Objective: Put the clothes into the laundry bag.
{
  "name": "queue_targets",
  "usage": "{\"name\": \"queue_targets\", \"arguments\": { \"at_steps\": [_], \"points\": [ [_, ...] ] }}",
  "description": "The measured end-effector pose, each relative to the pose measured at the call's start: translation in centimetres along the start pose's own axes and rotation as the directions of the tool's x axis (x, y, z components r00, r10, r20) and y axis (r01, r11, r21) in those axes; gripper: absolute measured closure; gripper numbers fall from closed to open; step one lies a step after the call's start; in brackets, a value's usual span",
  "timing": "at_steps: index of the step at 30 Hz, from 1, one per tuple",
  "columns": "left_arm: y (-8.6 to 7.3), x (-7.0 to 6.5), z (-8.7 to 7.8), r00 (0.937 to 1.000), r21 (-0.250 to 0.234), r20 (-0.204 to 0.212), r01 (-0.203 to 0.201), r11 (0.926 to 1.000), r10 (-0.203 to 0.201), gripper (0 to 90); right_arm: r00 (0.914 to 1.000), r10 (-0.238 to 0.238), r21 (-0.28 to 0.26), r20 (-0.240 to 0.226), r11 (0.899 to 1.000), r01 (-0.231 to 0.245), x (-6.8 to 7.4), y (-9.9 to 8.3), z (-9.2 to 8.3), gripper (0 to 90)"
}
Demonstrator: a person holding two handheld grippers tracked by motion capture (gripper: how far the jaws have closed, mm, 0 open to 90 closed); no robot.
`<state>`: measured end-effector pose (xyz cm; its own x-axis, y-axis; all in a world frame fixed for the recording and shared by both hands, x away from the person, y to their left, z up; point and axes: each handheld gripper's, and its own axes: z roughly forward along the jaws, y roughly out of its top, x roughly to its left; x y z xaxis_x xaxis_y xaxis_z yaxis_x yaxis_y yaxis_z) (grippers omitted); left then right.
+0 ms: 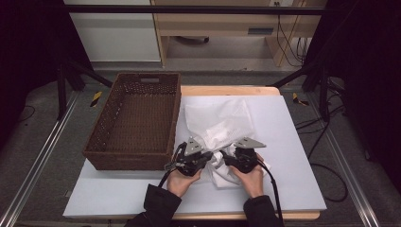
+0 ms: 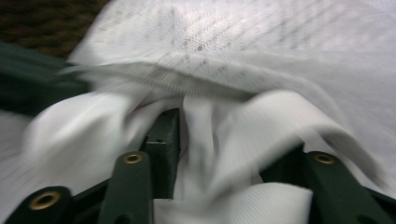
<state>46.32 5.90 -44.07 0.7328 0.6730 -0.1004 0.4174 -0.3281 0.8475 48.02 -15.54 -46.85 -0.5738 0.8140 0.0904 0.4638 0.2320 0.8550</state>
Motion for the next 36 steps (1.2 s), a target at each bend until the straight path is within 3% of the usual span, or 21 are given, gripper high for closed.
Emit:
{"name": "queue_targets", "arguments": {
  "at_steps": [3, 6, 8, 11, 13, 15, 16, 17, 22, 26, 31, 34, 36],
  "points": [
    [0.0, -0.1, 0.3, 1.0000, 0.001, -0.005, -0.003, 1.0000, 0.003, 88.9, 0.9968, 0.012, -0.036, -0.078, 0.999, -0.015, -0.7, -0.5, -3.2, 45.6],
    [0.1, -0.2, 0.4, 1.0000, 0.002, -0.006, -0.005, 1.0000, 0.005, 88.9, 0.9969, -0.011, -0.062, -0.078, 0.998, 0.006, -0.9, -1.0, -5.4, 37.9],
    [0.1, -0.2, 0.5, 1.0000, 0.002, -0.007, -0.006, 1.0000, 0.006, 88.9, 0.9967, -0.015, -0.035, -0.080, 0.999, 0.012, -0.8, -1.5, -5.5, 31.9],
    [0.1, -0.1, 0.5, 0.9999, 0.004, -0.007, -0.008, 1.0000, 0.008, 89.0, 0.9972, -0.035, 0.026, -0.067, 0.999, 0.037, -0.4, -2.6, -4.1, 31.5],
    [0.2, -0.1, 0.5, 1.0000, 0.002, -0.005, -0.008, 1.0000, 0.008, 89.0, 0.9970, -0.047, 0.079, -0.062, 0.996, 0.052, 0.0, -3.0, -2.8, 42.8],
    [0.2, -0.1, 0.5, 1.0000, 0.002, -0.004, -0.005, 1.0000, 0.005, 88.9, 0.9966, -0.064, 0.105, -0.053, 0.992, 0.069, 0.2, -3.1, -2.0, 63.6],
    [0.2, -0.1, 0.4, 1.0000, 0.000, -0.005, -0.008, 1.0000, 0.008, 88.9, 0.9949, -0.095, 0.106, -0.033, 0.990, 0.098, 0.2, -3.1, -1.8, 73.0],
    [0.3, -0.1, 0.3, 1.0000, -0.003, -0.002, -0.002, 1.0000, 0.002, 88.9, 0.9950, -0.093, 0.102, -0.036, 0.990, 0.096, 0.4, -2.9, -1.9, 77.8],
    [1.4, -0.7, -0.7, 0.9997, -0.039, 0.012, -0.019, 0.9991, 0.019, 88.9, 0.9890, -0.121, -0.008, -0.086, 0.993, 0.121, 1.8, -1.3, -3.4, 84.9],
    [3.1, -1.4, -1.9, 0.9987, -0.065, 0.004, -0.051, 0.9965, 0.052, 89.0, 0.9894, -0.114, -0.056, -0.090, 0.992, 0.109, 2.6, 0.2, -2.4, 84.9],
    [3.2, -1.5, -2.1, 0.9980, -0.064, 0.028, -0.054, 0.9965, 0.056, 89.0, 0.9994, -0.026, -0.100, -0.022, 0.995, 0.024, 2.1, 1.4, 0.0, 83.9],
    [2.4, -1.5, -1.6, 0.9978, -0.041, 0.034, -0.055, 0.9977, 0.056, 89.0, 0.9955, -0.032, -0.043, 0.090, 0.998, 0.036, 1.2, 1.1, 2.6, 82.0],
    [1.8, -1.2, -1.3, 0.9984, -0.027, 0.031, -0.047, 0.9985, 0.048, 89.0, 0.9937, -0.007, -0.006, 0.112, 1.000, 0.008, 0.3, 0.5, 3.9, 79.7]
  ]
}}
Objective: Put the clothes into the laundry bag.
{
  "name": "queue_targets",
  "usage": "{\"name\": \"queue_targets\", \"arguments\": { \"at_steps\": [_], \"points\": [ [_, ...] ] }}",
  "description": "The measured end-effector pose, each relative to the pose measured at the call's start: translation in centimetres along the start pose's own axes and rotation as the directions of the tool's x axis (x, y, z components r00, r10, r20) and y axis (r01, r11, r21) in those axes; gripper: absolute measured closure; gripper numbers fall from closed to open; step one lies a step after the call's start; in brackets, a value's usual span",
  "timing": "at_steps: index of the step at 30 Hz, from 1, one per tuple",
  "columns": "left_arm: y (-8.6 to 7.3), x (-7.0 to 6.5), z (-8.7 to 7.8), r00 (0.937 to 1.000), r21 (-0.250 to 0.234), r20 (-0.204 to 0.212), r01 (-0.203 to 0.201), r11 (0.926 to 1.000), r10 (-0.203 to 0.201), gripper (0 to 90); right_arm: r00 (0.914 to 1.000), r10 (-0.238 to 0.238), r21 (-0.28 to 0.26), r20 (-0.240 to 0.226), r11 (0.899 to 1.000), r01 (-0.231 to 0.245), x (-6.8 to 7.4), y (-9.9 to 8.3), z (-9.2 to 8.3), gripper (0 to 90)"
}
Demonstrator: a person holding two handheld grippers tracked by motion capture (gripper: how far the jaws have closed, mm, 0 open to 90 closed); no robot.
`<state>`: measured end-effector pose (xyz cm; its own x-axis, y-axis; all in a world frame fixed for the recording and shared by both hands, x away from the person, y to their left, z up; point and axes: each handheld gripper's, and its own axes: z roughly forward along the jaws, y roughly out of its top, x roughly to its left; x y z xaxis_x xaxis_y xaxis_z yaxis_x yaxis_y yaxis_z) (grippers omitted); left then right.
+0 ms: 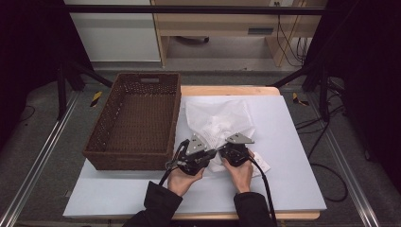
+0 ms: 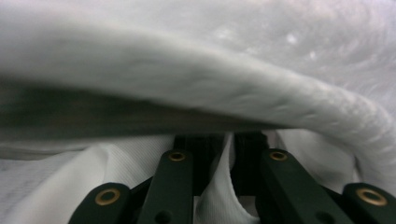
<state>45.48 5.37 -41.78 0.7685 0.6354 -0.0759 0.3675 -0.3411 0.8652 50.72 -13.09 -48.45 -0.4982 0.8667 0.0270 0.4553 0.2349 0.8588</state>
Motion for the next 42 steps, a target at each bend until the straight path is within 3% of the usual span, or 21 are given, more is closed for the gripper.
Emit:
{"name": "queue_targets", "arguments": {
  "at_steps": [2, 3, 5, 10, 13, 16, 18, 20, 21, 24, 29, 31, 33, 36, 39, 42],
  "points": [
    [-0.6, 0.4, 0.2, 0.9999, 0.007, -0.007, 0.012, 0.9999, -0.012, 89.0, 0.9998, 0.011, -0.004, -0.014, 1.000, -0.011, -0.1, 0.0, -0.2, 76.0],
    [-0.9, 0.7, 0.3, 0.9998, 0.014, -0.013, 0.018, 0.9998, -0.017, 89.0, 0.9996, -0.014, -0.007, -0.024, 1.000, 0.014, 0.0, 0.0, -0.6, 72.8],
    [-1.1, 0.9, 0.4, 0.9995, 0.015, -0.022, 0.025, 0.9996, -0.024, 89.0, 0.9962, -0.053, -0.014, -0.069, 0.999, 0.052, 0.0, -0.1, -2.1, 63.2],
    [-1.3, 1.1, 0.9, 0.9988, 0.021, -0.045, 0.023, 0.9995, -0.022, 88.9, 0.9897, -0.053, -0.016, -0.133, 0.999, 0.051, -1.1, -1.6, -6.6, 46.6],
    [-1.4, 1.1, 1.1, 0.9985, 0.024, -0.054, 0.015, 0.9996, -0.014, 88.9, 0.9965, -0.031, 0.007, -0.078, 0.999, 0.032, -2.7, -2.6, -8.0, 33.5],
    [-1.4, 1.1, 1.3, 0.9984, 0.026, -0.056, 0.011, 0.9996, -0.009, 88.9, 0.9995, -0.018, 0.053, -0.025, 0.998, 0.019, -3.9, -3.4, -7.2, 25.2],
    [-1.4, 1.0, 1.3, 0.9982, 0.026, -0.060, 0.004, 0.9997, -0.003, 88.9, 0.9998, 0.002, 0.098, -0.019, 0.995, 0.000, -4.2, -3.7, -6.3, 26.6],
    [-1.4, 1.1, 1.1, 0.9979, 0.024, -0.064, 0.001, 0.9997, 0.001, 88.9, 0.9994, 0.011, 0.127, -0.032, 0.992, -0.007, -4.1, -3.7, -5.6, 45.3],
    [-1.4, 1.2, 1.1, 0.9979, 0.023, -0.065, 0.003, 0.9997, -0.002, 88.9, 0.9985, 0.024, 0.121, -0.050, 0.992, -0.018, -4.1, -3.5, -5.9, 63.8],
    [-1.3, 1.2, 0.9, 0.9979, 0.019, -0.065, 0.008, 0.9998, -0.007, 88.9, 0.9989, 0.012, 0.134, -0.044, 0.991, -0.006, -4.2, -3.3, -6.6, 84.6],
    [-1.1, 1.2, 0.9, 0.9979, 0.018, -0.065, 0.007, 0.9998, -0.005, 88.9, 0.9985, 0.011, 0.097, -0.053, 0.995, -0.006, -4.2, -2.8, -8.5, 82.5],
    [-1.0, 1.2, 0.9, 0.9979, 0.017, -0.065, 0.007, 0.9998, -0.006, 88.9, 0.9972, -0.015, 0.085, -0.073, 0.996, 0.021, -4.0, -2.8, -9.0, 77.1],
    [-0.8, 1.2, 0.9, 0.9977, 0.015, -0.067, 0.007, 0.9999, -0.006, 88.9, 0.9960, -0.018, 0.120, -0.087, 0.992, 0.029, -3.7, -3.0, -8.7, 67.1],
    [-0.8, 1.2, 0.8, 0.9977, 0.016, -0.067, 0.005, 0.9999, -0.004, 88.9, 0.9965, -0.052, 0.161, -0.065, 0.985, 0.062, -3.0, -3.6, -7.4, 58.1],
    [-0.8, 1.3, 0.8, 0.9977, 0.018, -0.068, 0.007, 0.9998, -0.006, 88.9, 0.9972, 0.021, 0.183, -0.072, 0.983, -0.008, -3.2, -3.8, -6.9, 58.9],
    [-0.8, 1.3, 0.9, 0.9977, 0.021, -0.067, 0.011, 0.9997, -0.009, 88.9, 0.9971, 0.042, 0.198, -0.063, 0.980, -0.028, -2.8, -3.7, -6.9, 75.5]
  ]
}}
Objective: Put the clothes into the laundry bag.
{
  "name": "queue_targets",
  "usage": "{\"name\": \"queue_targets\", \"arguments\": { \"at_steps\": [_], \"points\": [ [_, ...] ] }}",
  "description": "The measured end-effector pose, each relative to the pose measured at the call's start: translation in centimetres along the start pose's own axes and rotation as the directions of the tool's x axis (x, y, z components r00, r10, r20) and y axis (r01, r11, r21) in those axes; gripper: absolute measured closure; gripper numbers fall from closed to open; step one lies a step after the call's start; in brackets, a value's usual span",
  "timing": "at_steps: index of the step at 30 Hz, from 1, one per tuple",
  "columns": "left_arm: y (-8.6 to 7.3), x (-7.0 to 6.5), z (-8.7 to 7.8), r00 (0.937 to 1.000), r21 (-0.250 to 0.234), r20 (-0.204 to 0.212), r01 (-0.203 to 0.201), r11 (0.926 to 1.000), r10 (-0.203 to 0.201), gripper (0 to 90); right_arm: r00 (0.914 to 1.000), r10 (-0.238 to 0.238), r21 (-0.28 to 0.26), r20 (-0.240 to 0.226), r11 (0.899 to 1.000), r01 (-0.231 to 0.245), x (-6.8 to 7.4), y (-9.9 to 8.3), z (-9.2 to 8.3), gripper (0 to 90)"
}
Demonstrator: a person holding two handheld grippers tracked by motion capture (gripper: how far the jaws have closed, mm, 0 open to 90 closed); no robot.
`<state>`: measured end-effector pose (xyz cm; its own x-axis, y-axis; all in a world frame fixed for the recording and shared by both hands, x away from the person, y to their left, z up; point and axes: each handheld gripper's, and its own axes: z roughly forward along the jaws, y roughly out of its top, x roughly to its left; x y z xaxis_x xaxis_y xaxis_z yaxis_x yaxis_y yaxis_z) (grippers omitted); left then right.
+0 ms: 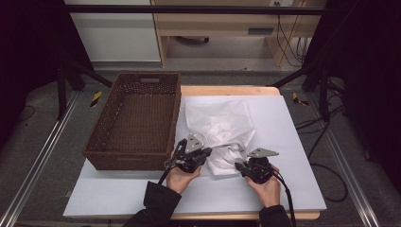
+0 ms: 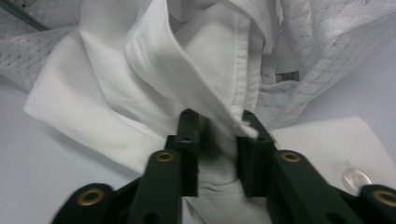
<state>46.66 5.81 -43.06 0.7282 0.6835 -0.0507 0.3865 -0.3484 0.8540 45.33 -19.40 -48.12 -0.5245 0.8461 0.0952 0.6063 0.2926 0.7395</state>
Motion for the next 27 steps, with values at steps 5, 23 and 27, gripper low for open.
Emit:
{"name": "queue_targets", "arguments": {
  "at_steps": [5, 23, 27],
  "points": [
    [0.0, 0.0, -0.1, 1.0000, -0.001, 0.005, 0.001, 1.0000, -0.001, 88.9, 0.9996, 0.016, 0.029, 0.024, 0.999, -0.017, 0.2, 0.5, -0.8, 87.0],
    [2.5, -1.3, -1.5, 0.9990, -0.058, 0.044, -0.004, 0.9983, 0.006, 89.0, 0.9872, -0.069, -0.285, -0.144, 0.958, 0.026, 2.9, 4.7, 2.1, 87.2],
    [1.9, -1.3, -1.5, 0.9980, -0.051, 0.064, 0.001, 0.9987, 0.003, 89.1, 0.9998, -0.020, -0.297, -0.008, 0.955, 0.017, 2.1, 5.4, 4.5, 86.7]
  ]
}}
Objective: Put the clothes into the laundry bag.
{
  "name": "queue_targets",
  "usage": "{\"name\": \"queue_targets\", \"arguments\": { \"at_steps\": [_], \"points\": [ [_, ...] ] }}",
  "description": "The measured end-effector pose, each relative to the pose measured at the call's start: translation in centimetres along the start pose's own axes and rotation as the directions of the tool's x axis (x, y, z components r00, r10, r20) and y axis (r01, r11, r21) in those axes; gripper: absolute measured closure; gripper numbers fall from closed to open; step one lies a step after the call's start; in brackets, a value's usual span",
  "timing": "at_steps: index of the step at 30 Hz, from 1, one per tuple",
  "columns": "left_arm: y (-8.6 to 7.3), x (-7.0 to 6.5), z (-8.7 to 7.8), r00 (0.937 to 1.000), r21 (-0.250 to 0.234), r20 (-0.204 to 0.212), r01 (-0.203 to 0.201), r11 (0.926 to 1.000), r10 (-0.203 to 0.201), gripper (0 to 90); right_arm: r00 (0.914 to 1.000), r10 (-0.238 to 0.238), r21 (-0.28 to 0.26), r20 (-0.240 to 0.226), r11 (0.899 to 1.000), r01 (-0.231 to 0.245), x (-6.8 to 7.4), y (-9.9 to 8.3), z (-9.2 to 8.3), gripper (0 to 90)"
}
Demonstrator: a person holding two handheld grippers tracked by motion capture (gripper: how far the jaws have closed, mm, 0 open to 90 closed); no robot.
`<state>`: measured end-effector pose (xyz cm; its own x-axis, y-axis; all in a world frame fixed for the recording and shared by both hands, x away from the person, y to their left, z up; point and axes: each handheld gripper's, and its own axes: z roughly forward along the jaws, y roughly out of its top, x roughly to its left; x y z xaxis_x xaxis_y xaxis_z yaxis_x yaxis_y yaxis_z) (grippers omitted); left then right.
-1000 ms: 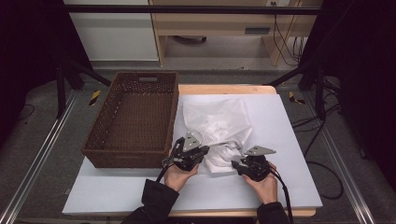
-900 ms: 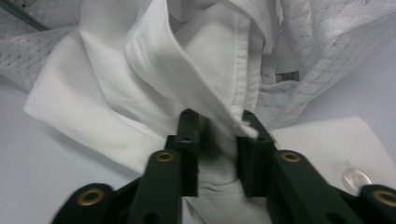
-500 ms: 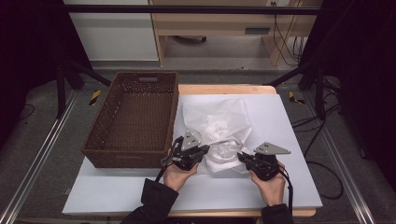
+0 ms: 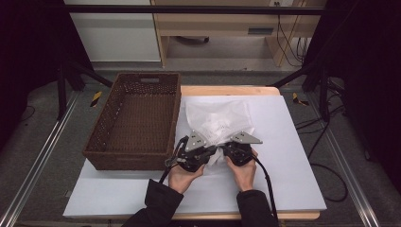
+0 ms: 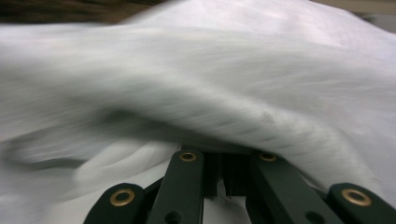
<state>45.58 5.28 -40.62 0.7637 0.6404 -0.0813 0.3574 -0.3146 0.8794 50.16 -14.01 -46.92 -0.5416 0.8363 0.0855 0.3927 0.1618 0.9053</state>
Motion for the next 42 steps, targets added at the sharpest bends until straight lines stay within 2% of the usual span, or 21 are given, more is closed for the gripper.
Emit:
{"name": "queue_targets", "arguments": {
  "at_steps": [1, 3, 6, 8, 10, 13, 15, 18, 20, 22, 25, 26, 27, 28, 30, 31, 33, 36, 37, 40, 42],
  "points": [
    [-0.2, 0.0, 0.0, 1.0000, 0.005, 0.001, -0.002, 1.0000, 0.002, 89.1, 0.9988, -0.009, 0.006, 0.047, 1.000, 0.008, -0.3, -0.1, 0.5, 86.5],
    [-0.8, 0.0, 0.2, 1.0000, 0.020, -0.006, -0.008, 0.9998, 0.008, 89.1, 0.9955, -0.012, 0.049, 0.094, 0.999, 0.007, -0.8, -0.6, 1.5, 86.2],
    [-1.5, 0.4, 0.4, 0.9999, 0.026, -0.015, 0.005, 0.9996, -0.005, 89.0, 0.9957, -0.013, 0.058, 0.091, 0.998, 0.008, -0.9, -0.8, 1.5, 83.8],
    [-1.8, 0.9, 0.6, 0.9996, 0.035, -0.026, 0.015, 0.9993, -0.014, 89.0, 0.9979, -0.018, 0.057, 0.062, 0.998, 0.015, -0.9, -0.6, 0.6, 78.1],
    [-2.0, 1.1, 0.8, 0.9993, 0.043, -0.035, 0.017, 0.9989, -0.016, 89.0, 0.9999, -0.016, 0.060, 0.000, 0.998, 0.015, -1.0, -0.3, -1.2, 68.1],
    [-2.2, 1.4, 1.1, 0.9988, 0.048, -0.042, 0.025, 0.9986, -0.023, 88.9, 0.9973, -0.045, 0.061, -0.057, 0.997, 0.049, -0.8, -0.6, -3.5, 57.3],
    [-2.2, 1.3, 1.4, 0.9988, 0.049, -0.044, 0.025, 0.9985, -0.023, 88.9, 0.9965, -0.035, 0.060, -0.076, 0.997, 0.040, -0.5, -1.1, -4.4, 51.0],
    [-2.2, 1.2, 1.6, 0.9986, 0.050, -0.050, 0.020, 0.9986, -0.017, 88.9, 0.9957, -0.029, 0.093, -0.088, 0.995, 0.038, 0.3, -1.6, -4.3, 36.0],
    [-2.2, 1.2, 1.5, 0.9983, 0.046, -0.055, 0.020, 0.9987, -0.017, 88.9, 0.9968, -0.037, 0.101, -0.071, 0.994, 0.045, 0.8, -1.7, -3.6, 32.6],
    [-2.2, 1.4, 1.3, 0.9982, 0.043, -0.058, 0.020, 0.9989, -0.018, 88.9, 0.9985, -0.041, 0.154, -0.037, 0.987, 0.046, 1.2, -2.1, -2.5, 36.6],
    [-2.2, 1.5, 1.1, 0.9979, 0.037, -0.060, 0.025, 0.9990, -0.023, 88.9, 0.9984, -0.056, 0.220, 0.009, 0.974, 0.052, 1.1, -2.7, -1.0, 60.7],
    [-2.2, 1.5, 1.0, 0.9979, 0.037, -0.061, 0.023, 0.9991, -0.021, 88.8, 0.9993, -0.034, 0.209, 0.016, 0.977, 0.030, 1.0, -2.5, -1.1, 73.2],
    [-2.1, 1.6, 1.0, 0.9979, 0.036, -0.060, 0.026, 0.9990, -0.024, 88.8, 0.9996, -0.023, 0.202, 0.017, 0.979, 0.019, 0.8, -2.4, -1.1, 80.1],
    [-2.1, 1.6, 1.0, 0.9980, 0.034, -0.058, 0.028, 0.9990, -0.026, 88.8, 0.9998, 0.003, 0.183, 0.021, 0.983, -0.007, 0.5, -2.2, -1.3, 82.7],
    [-2.0, 1.5, 0.8, 0.9983, 0.025, -0.050, 0.032, 0.9992, -0.031, 88.8, 0.9997, 0.022, 0.132, -0.008, 0.991, -0.021, 0.6, -1.8, -1.8, 83.4],
    [-1.9, 1.5, 0.8, 0.9985, 0.020, -0.041, 0.037, 0.9991, -0.036, 88.8, 0.9992, 0.017, 0.086, -0.036, 0.996, -0.014, 0.8, -1.5, -2.2, 83.5],
    [-1.1, 1.1, 0.4, 0.9991, -0.001, -0.015, 0.041, 0.9992, -0.041, 88.9, 0.9970, 0.031, 0.032, -0.071, 0.999, -0.029, 1.0, -0.8, -2.5, 83.5],
    [0.2, 0.0, -0.1, 0.9998, -0.029, 0.013, 0.016, 0.9994, -0.016, 89.0, 0.9972, 0.040, -0.013, -0.062, 0.999, -0.041, 0.9, 0.5, -1.7, 83.3],
    [0.4, -0.3, -0.3, 0.9998, -0.032, 0.021, 0.007, 0.9994, -0.007, 89.0, 0.9985, 0.040, -0.017, -0.039, 0.999, -0.041, 0.8, 0.7, -1.1, 83.2],
    [0.6, -1.0, -0.5, 0.9995, -0.026, 0.004, -0.032, 0.9991, 0.032, 89.0, 0.9984, 0.041, 0.011, 0.039, 0.999, -0.042, 0.1, 0.6, 0.9, 82.4],
    [-0.1, -0.5, -0.3, 0.9997, -0.007, -0.005, -0.026, 0.9997, 0.025, 89.0, 0.9945, 0.021, 0.068, 0.102, 0.997, -0.028, -0.3, 0.0, 2.5, 81.4]
  ]
}}
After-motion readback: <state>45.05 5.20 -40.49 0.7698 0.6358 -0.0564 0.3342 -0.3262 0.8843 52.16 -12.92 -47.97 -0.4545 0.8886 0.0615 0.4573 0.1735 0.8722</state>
